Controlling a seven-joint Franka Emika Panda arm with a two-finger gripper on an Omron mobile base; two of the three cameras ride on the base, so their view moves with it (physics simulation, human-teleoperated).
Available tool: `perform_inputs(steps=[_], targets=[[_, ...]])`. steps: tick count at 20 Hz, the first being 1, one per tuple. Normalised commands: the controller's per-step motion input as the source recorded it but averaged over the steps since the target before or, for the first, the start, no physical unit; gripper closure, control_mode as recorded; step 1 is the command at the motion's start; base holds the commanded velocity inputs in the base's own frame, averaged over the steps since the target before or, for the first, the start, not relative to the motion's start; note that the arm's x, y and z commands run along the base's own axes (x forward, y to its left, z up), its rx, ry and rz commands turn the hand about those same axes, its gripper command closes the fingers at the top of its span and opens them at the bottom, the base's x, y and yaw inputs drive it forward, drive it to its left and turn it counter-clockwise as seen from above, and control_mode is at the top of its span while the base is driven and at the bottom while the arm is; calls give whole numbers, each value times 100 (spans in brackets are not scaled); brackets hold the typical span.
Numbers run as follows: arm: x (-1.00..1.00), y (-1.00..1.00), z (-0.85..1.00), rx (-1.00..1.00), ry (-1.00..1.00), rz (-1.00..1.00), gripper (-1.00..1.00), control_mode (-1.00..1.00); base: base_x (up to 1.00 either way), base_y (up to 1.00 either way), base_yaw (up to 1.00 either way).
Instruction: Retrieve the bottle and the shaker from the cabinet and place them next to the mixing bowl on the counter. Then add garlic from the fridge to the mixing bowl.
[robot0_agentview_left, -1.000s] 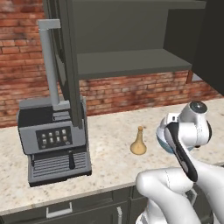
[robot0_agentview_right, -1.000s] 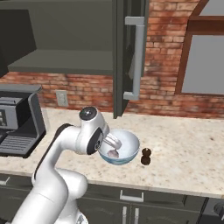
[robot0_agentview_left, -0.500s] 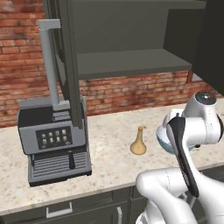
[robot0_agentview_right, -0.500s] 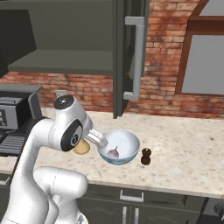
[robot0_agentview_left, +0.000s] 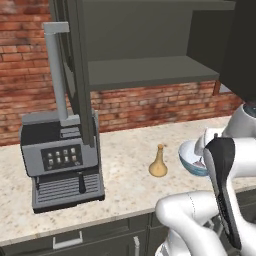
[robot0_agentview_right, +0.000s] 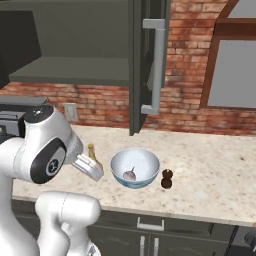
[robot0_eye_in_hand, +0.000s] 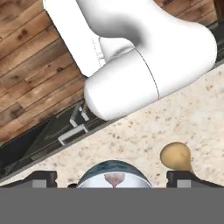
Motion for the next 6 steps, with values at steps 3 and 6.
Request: perform_inputs(steps=[3,6], targets=[[-25,71,-30,-8,-18,12,-100,-100,0,0,0],[14,34,-33,-5,-13,27,-100,-100,0,0,0]])
